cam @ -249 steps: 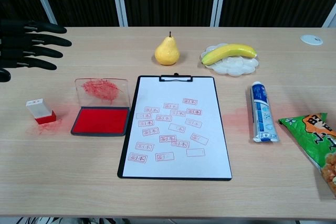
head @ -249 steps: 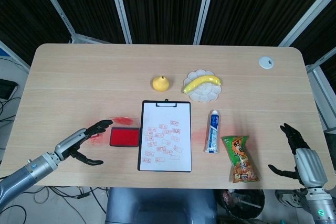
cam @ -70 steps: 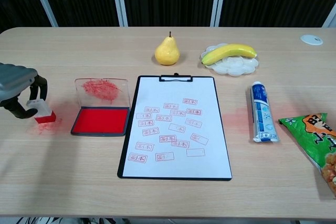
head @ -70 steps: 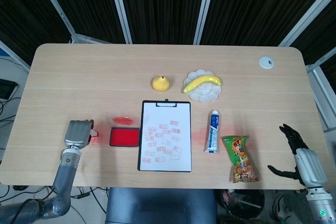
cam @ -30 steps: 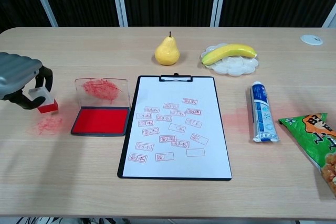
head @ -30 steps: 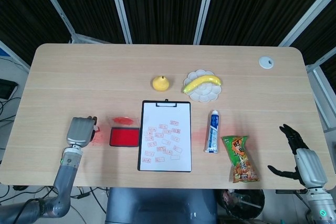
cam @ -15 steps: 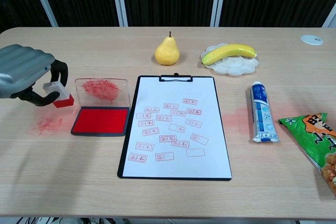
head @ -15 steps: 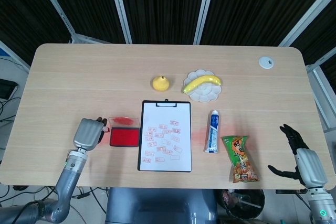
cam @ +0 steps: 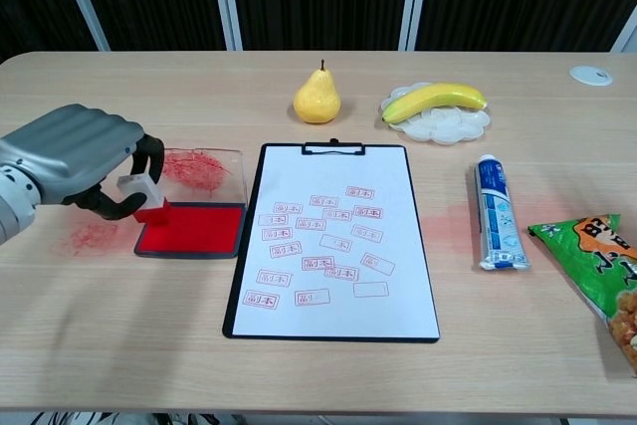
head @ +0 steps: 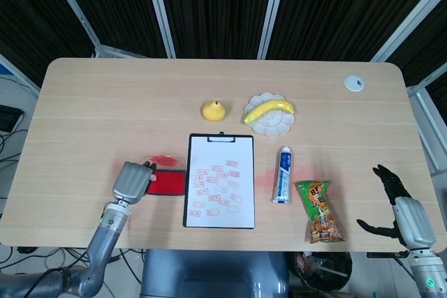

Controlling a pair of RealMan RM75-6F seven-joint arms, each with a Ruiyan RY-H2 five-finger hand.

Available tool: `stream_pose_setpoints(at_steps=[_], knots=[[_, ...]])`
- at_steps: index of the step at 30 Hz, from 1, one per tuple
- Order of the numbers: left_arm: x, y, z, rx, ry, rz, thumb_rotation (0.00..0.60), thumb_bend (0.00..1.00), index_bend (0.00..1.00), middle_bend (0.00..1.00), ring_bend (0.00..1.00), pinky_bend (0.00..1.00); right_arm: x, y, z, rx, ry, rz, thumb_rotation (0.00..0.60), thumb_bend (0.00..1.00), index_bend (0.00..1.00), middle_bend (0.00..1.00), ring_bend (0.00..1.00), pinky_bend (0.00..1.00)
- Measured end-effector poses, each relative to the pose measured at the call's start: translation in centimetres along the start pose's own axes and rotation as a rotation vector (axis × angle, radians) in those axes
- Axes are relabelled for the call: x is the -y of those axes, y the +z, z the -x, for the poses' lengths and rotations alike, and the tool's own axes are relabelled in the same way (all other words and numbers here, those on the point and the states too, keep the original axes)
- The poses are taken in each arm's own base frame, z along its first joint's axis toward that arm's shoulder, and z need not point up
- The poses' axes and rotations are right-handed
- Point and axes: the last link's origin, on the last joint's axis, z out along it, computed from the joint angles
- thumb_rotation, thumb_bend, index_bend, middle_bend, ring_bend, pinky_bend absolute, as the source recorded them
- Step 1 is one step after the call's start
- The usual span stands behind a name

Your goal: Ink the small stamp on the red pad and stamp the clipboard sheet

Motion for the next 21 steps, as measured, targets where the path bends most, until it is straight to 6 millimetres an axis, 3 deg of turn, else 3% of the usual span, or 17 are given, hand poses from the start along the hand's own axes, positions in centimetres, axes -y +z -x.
stream_pose_setpoints(at_steps=[21], knots=[[-2.1, 1.3, 0.8, 0.072, 0.071, 0.045, 0.6, 0.58, 0.78, 0.84, 0.94, 1.0, -0.1, 0.1, 0.0, 0.003, 0.008, 0.014, 0.6, 0.14, 0.09, 0.0, 0.0, 0.22]])
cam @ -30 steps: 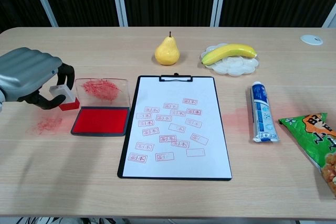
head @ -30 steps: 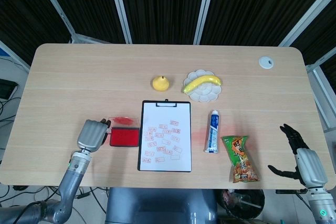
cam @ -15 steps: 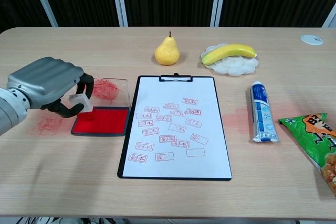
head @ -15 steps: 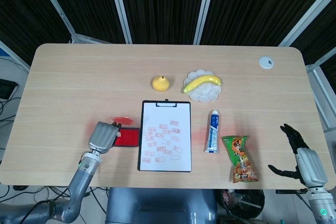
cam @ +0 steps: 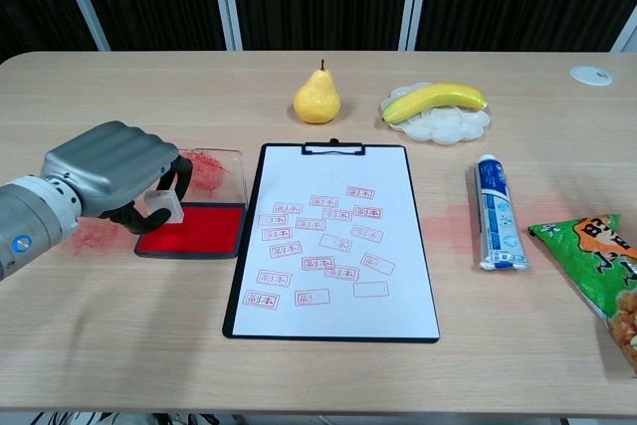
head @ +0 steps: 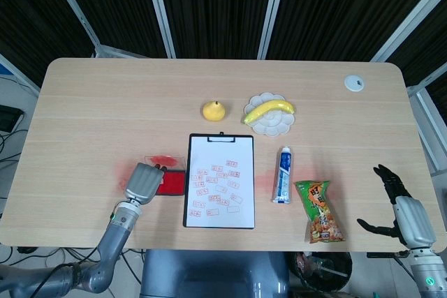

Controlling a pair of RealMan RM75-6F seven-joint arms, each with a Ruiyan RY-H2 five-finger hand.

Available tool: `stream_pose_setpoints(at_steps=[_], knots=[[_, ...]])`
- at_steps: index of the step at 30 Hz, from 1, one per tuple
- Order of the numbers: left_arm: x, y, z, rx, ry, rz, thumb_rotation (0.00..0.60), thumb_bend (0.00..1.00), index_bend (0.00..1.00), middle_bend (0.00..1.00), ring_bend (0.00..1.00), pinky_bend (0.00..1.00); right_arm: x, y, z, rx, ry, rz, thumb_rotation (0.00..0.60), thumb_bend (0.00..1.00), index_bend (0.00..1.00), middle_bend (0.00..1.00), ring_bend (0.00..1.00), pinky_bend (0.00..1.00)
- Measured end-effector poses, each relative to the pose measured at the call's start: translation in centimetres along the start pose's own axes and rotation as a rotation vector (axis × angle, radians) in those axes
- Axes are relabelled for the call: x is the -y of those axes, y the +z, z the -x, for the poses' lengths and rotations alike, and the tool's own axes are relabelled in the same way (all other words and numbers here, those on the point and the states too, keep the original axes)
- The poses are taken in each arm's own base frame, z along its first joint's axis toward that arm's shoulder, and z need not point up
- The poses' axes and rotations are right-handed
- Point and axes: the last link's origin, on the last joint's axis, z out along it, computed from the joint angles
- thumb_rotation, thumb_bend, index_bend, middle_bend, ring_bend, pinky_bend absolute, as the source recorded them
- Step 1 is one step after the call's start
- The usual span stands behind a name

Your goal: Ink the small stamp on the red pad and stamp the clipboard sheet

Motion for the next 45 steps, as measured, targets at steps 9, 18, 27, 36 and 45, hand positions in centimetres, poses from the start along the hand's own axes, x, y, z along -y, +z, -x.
stream_pose_setpoints(at_steps=[9, 18, 27, 36, 45], knots=[[-0.1, 0.3, -0.1, 0.001, 0.007, -0.006, 0.6, 0.58, 0.78, 0.84, 0.94, 1.0, 0.0, 0.1, 0.0, -0.002, 0.004, 0.004, 0.6, 0.14, 0.09, 0.0, 0.0, 0.22], [0.0, 0.5, -1.2, -0.028, -0.007, -0.016, 0.6, 0.58, 0.78, 0.84, 0.94, 1.0, 0.0, 0.0, 0.0, -0.001, 0.005, 0.004, 0.6, 0.14, 0.09, 0.0, 0.0, 0.22], [0.0, 0.8, -2.4, -0.059, 0.004, -0.017, 0.6, 0.58, 0.78, 0.84, 0.94, 1.0, 0.0, 0.1, 0.0, -0.002, 0.006, 0.004, 0.6, 0.14, 0.09, 0.0, 0.0, 0.22], [-0.7, 1.0, -1.4, -0.048, 0.048, -0.006, 0.6, 0.58, 0.78, 0.84, 0.94, 1.0, -0.1, 0.1, -0.1, -0.002, 0.009, 0.008, 0.6, 0.14, 0.09, 0.0, 0.0, 0.22], [-1.3, 1.2, -0.6, -0.027, 0.071, 0.0, 0.6, 0.58, 0.78, 0.84, 0.94, 1.0, -0.1, 0.1, -0.1, 0.0, 0.011, 0.009, 0.6, 0.14, 0.09, 0.0, 0.0, 0.22]])
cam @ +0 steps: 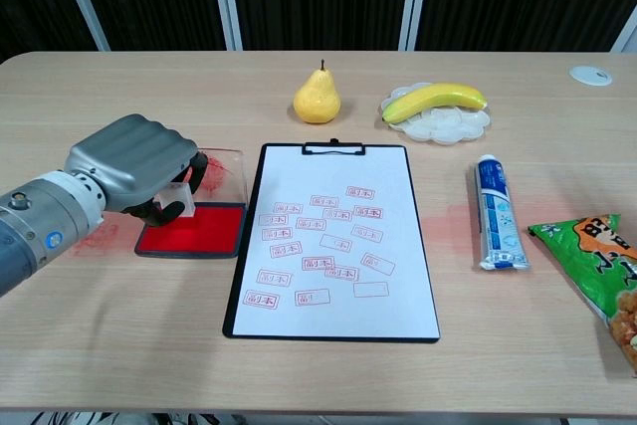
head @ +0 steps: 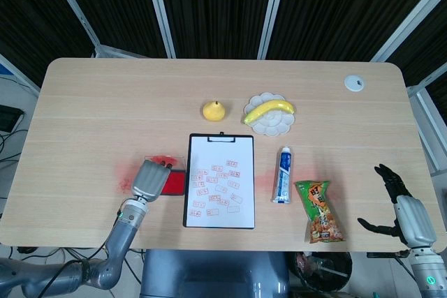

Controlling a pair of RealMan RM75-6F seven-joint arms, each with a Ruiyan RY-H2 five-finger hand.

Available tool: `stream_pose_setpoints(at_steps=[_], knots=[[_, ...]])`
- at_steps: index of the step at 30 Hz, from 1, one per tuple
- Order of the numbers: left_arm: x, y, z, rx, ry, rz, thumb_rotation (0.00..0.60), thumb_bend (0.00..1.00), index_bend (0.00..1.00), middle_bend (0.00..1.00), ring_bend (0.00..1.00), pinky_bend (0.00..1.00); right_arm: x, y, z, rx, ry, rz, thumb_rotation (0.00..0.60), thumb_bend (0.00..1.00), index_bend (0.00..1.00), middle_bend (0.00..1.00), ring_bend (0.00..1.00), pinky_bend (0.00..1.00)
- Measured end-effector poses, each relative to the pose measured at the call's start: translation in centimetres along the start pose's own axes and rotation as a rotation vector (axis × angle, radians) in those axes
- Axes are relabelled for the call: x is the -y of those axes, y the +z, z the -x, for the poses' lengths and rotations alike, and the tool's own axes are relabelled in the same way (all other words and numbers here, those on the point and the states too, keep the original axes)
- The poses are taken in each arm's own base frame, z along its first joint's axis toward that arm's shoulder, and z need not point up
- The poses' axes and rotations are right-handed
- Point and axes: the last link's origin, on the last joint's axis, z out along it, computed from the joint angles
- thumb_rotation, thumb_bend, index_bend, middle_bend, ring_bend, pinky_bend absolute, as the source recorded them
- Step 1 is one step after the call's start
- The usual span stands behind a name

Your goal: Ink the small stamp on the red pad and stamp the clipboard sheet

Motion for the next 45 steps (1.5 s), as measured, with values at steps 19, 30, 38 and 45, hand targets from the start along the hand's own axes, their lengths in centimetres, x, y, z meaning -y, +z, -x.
stream_pose_setpoints(at_steps=[19, 30, 38, 45], knots=[[0.1, 0.1, -0.5, 0.001, -0.005, -0.003, 0.6, 0.58, 0.78, 0.84, 0.94, 1.0, 0.0, 0.0, 0.0, 0.0, 0.004, 0.003, 0.6, 0.14, 0.09, 0.0, 0.0, 0.22], [-0.2, 0.2, -4.5, -0.068, -0.068, 0.005, 0.6, 0.58, 0.78, 0.85, 0.94, 1.0, 0.1, 0.0, 0.0, 0.003, 0.016, 0.009, 0.6, 0.14, 0.09, 0.0, 0.0, 0.22], [-1.5, 1.1, -8.3, -0.111, -0.073, 0.022, 0.6, 0.58, 0.78, 0.85, 0.94, 1.0, 0.0, 0.1, 0.0, 0.006, 0.031, 0.017, 0.6, 0.14, 0.09, 0.0, 0.0, 0.22], [-3.9, 2.4, -9.8, -0.121, -0.071, 0.042, 0.6, 0.58, 0.78, 0.85, 0.94, 1.0, 0.0, 0.2, 0.0, 0.011, 0.043, 0.024, 0.6, 0.14, 0.09, 0.0, 0.0, 0.22]])
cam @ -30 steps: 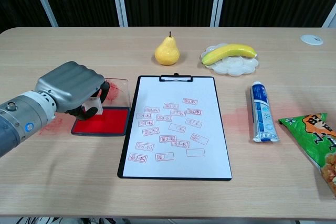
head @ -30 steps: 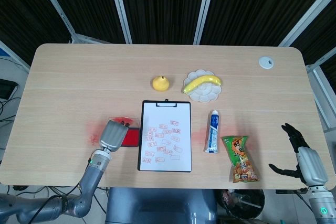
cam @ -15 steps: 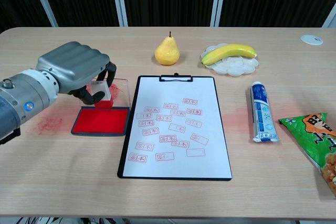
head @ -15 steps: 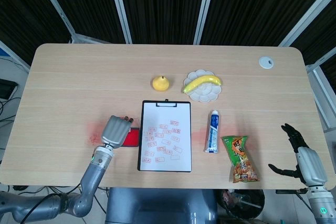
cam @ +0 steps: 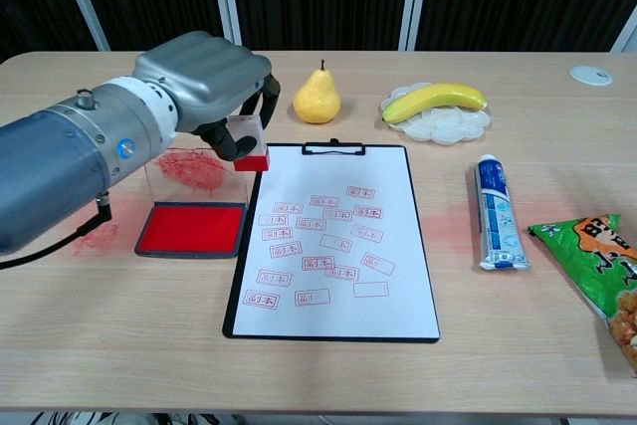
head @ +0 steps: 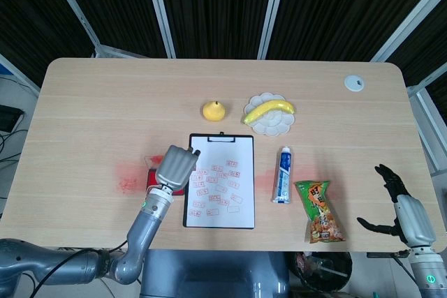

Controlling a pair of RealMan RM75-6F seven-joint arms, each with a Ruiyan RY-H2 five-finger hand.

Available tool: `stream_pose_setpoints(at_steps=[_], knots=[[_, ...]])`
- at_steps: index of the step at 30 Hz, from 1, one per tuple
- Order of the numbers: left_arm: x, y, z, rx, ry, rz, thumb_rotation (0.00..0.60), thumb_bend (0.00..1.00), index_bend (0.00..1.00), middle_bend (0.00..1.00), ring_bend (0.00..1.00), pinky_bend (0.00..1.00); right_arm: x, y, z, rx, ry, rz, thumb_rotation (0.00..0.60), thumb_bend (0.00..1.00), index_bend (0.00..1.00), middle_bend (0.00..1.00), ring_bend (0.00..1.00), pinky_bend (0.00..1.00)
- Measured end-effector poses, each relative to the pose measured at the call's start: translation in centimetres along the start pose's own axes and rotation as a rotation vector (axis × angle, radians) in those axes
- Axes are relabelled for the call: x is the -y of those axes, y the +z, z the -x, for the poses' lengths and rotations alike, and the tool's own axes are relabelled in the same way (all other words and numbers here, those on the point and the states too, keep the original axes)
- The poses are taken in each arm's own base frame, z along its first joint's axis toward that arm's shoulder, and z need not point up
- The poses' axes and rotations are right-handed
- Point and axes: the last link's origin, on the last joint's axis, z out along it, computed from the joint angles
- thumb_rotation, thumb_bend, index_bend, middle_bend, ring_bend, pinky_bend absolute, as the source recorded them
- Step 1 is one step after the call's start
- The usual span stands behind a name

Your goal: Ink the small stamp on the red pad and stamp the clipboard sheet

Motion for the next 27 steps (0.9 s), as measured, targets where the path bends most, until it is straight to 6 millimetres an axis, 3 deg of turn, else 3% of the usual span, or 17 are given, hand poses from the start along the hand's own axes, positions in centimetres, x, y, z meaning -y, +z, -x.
stream_pose_setpoints(at_steps=[11, 27], knots=[[-1.4, 3.2, -0.5, -0.018, -0.01, -0.034, 0.6, 0.58, 0.78, 0.85, 0.94, 1.0, -0.1, 0.1, -0.1, 0.006, 0.021, 0.011, 0.6, 0.14, 0.09, 0.0, 0.0, 0.22], [-0.7, 8.4, 1.3, 0.025, 0.006, -0.077, 0.6, 0.58, 0.78, 0.85, 0.94, 1.0, -0.1, 0.1, -0.1, 0.013, 0.036, 0.026, 0.6, 0.14, 0.09, 0.0, 0.0, 0.22]])
